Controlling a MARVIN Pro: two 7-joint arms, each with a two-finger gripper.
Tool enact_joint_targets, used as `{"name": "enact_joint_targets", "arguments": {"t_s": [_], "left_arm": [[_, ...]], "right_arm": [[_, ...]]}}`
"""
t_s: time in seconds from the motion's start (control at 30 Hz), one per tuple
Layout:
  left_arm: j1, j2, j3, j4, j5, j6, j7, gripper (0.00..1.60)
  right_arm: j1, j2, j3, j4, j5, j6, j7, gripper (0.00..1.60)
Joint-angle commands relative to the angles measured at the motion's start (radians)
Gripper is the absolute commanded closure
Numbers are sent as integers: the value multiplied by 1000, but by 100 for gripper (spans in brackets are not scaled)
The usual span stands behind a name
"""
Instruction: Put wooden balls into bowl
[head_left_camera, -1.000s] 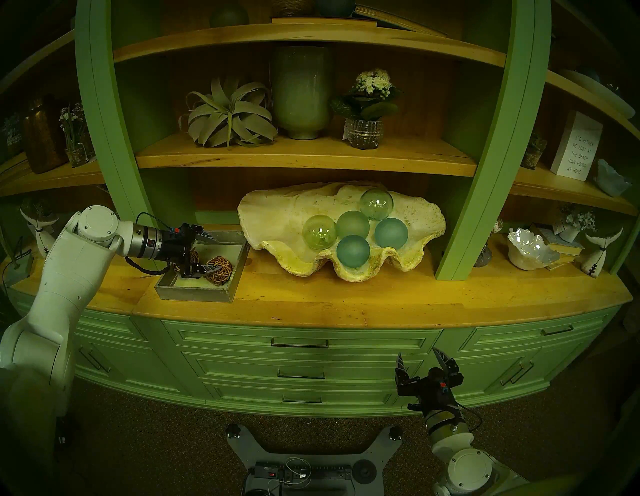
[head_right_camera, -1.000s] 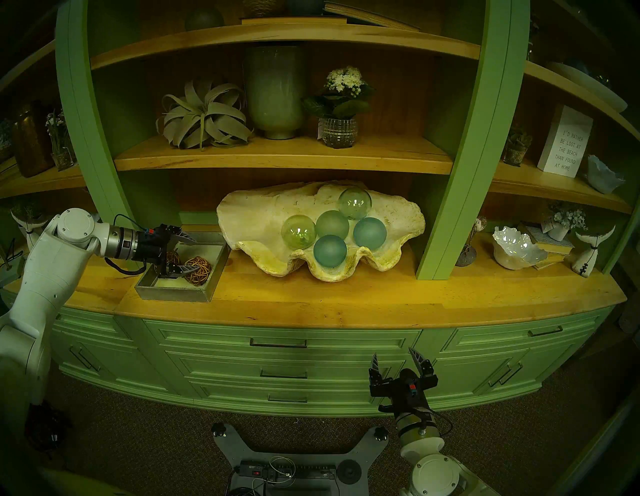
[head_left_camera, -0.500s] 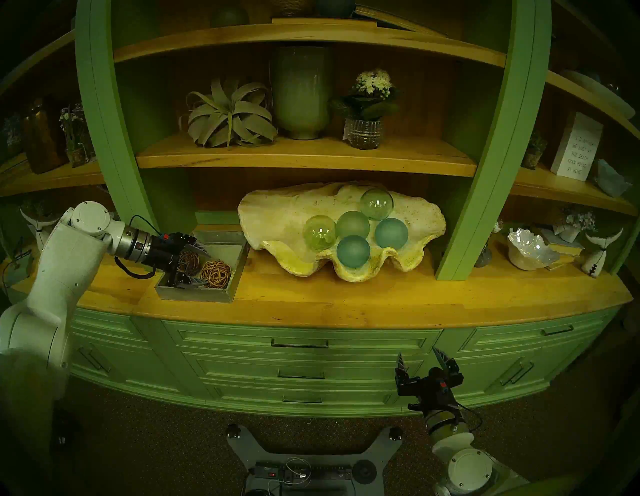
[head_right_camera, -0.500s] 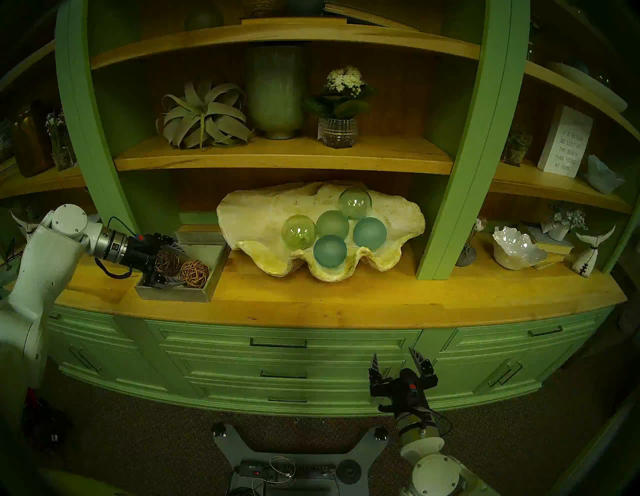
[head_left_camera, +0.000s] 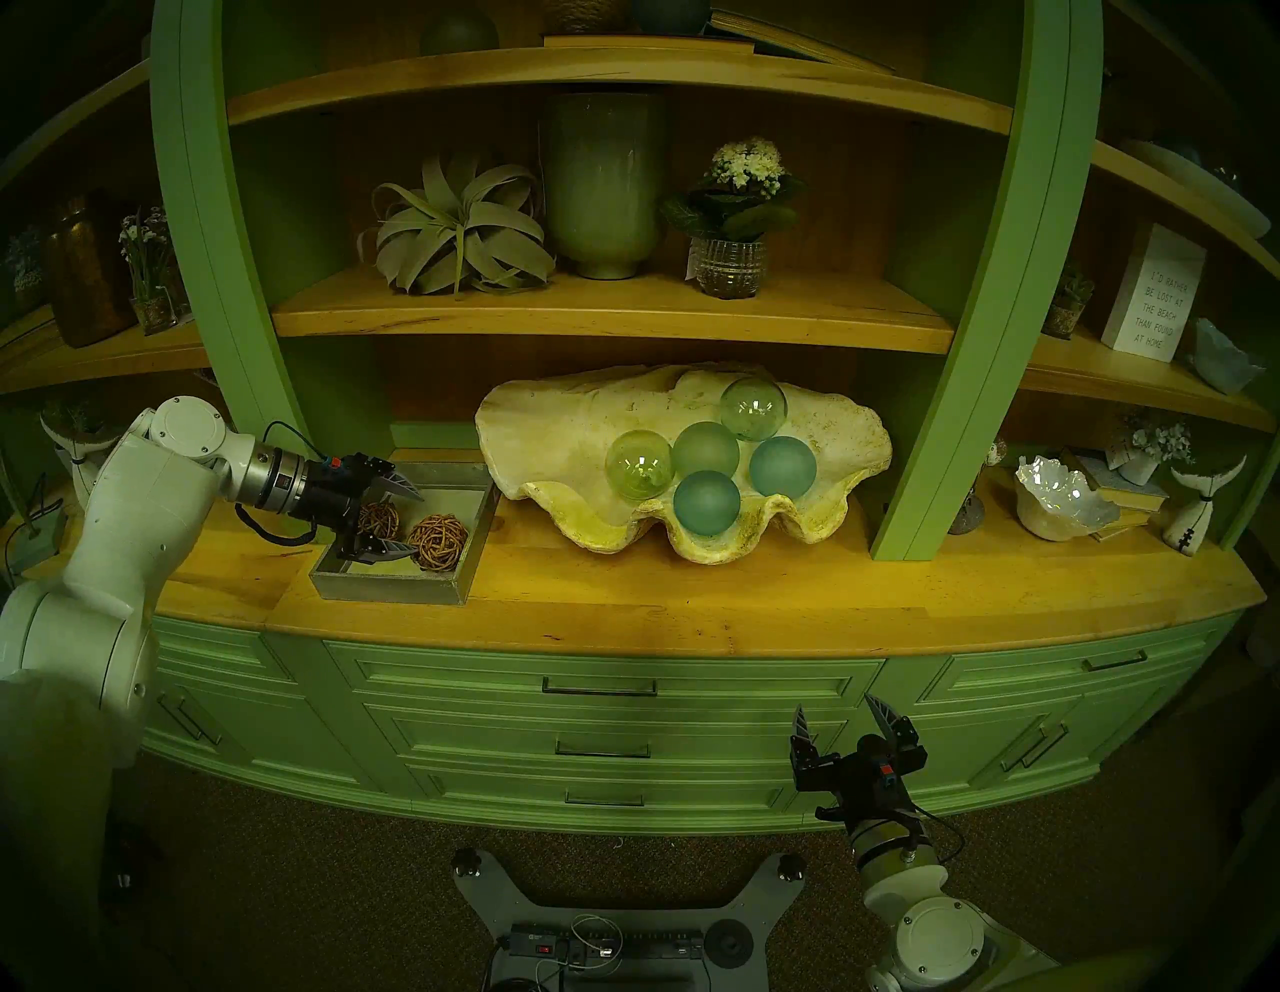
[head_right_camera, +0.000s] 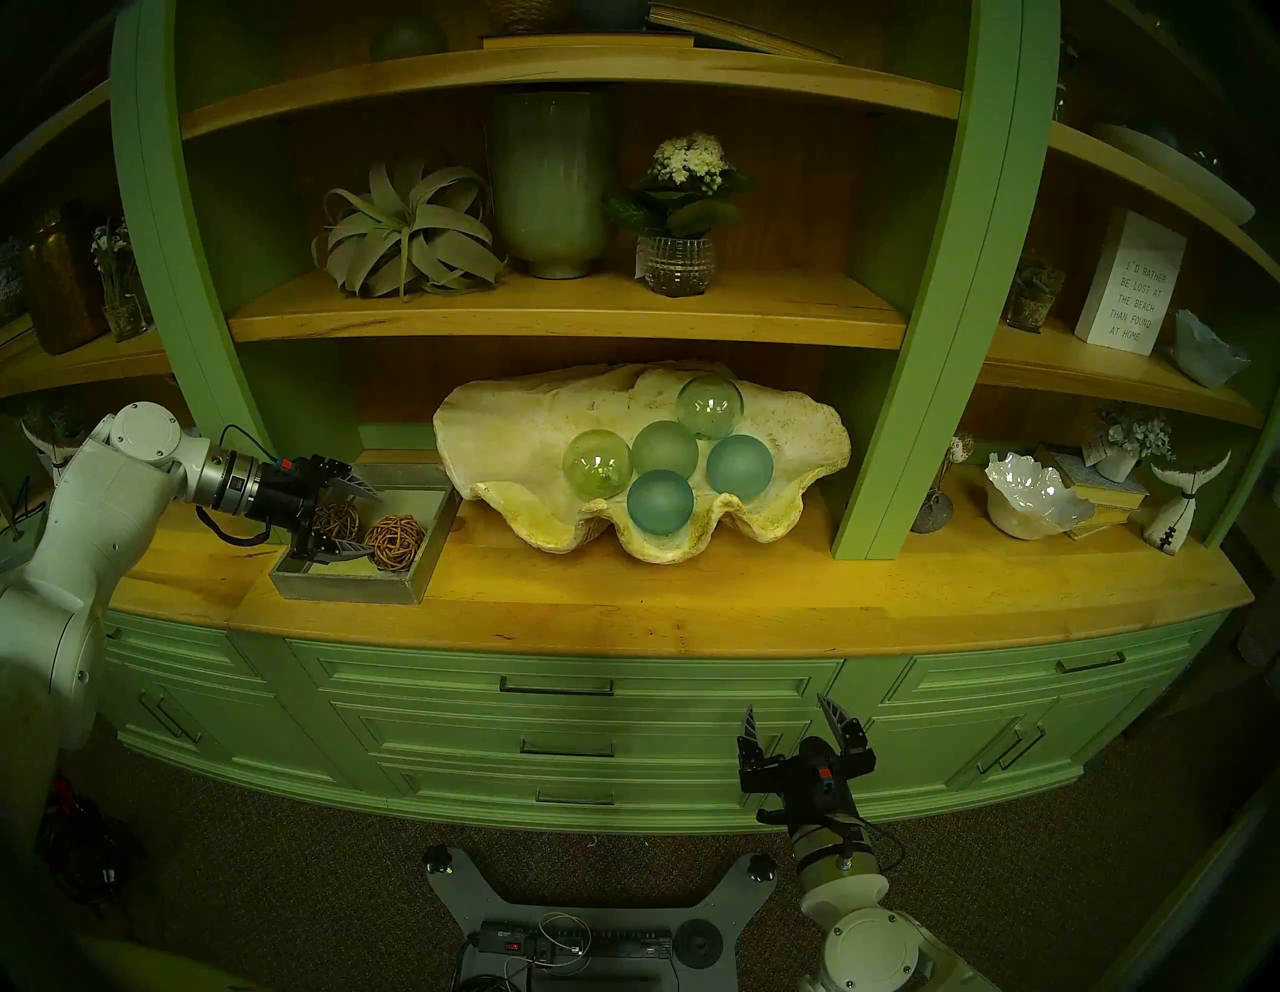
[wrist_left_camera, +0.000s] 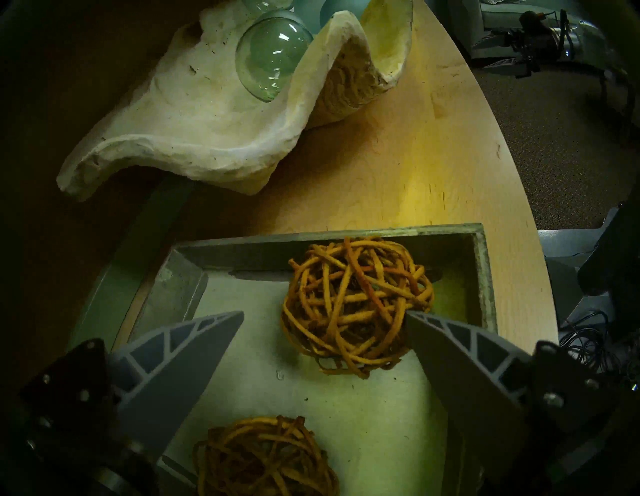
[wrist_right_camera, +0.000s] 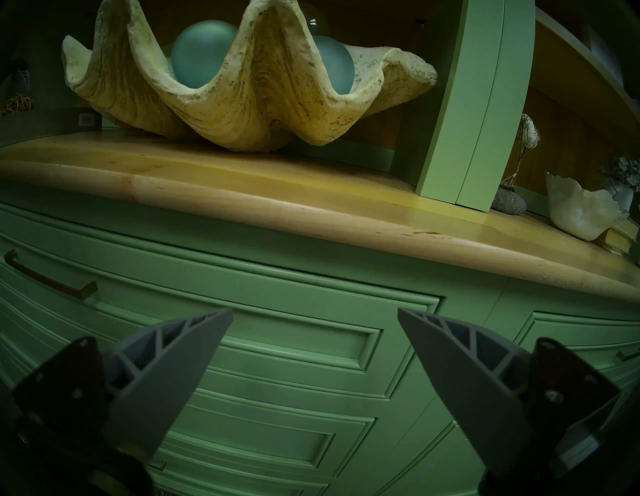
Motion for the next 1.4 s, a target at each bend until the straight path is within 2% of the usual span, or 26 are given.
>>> {"name": "enact_joint_targets", "arguments": {"t_s": [0.0,0.27,0.5,0.83,0.87,0.97,1.0,1.03,1.07,1.1,1.37], "left_arm": [[-101,-24,47,36,-15,-25,-45,0],[-126,-35,121,115,-26,-74,-45,0],[-130,-42,162,157,-52,-129,-26,0],[-118,-54,230,182,-97,-201,41,0],[-112,-53,247,176,-98,-207,81,0],[-109,-55,268,177,-111,-220,85,0],[-109,-55,278,179,-114,-223,89,31],[-107,-55,287,179,-118,-228,91,92],[-105,-53,298,176,-119,-232,103,109],[-103,-51,309,175,-125,-238,108,160],[-79,-2,375,128,-173,-284,150,160]], "right_arm": [[6,0,3,-33,-2,-7,-1,0],[6,0,3,-33,-2,-7,-1,0],[6,0,3,-33,-2,-7,-1,0],[6,0,3,-33,-2,-7,-1,0],[6,0,3,-33,-2,-7,-1,0],[6,0,3,-33,-2,-7,-1,0],[6,0,3,-33,-2,-7,-1,0],[6,0,3,-33,-2,-7,-1,0],[6,0,3,-33,-2,-7,-1,0],[6,0,3,-33,-2,-7,-1,0],[6,0,3,-33,-2,-7,-1,0]]}}
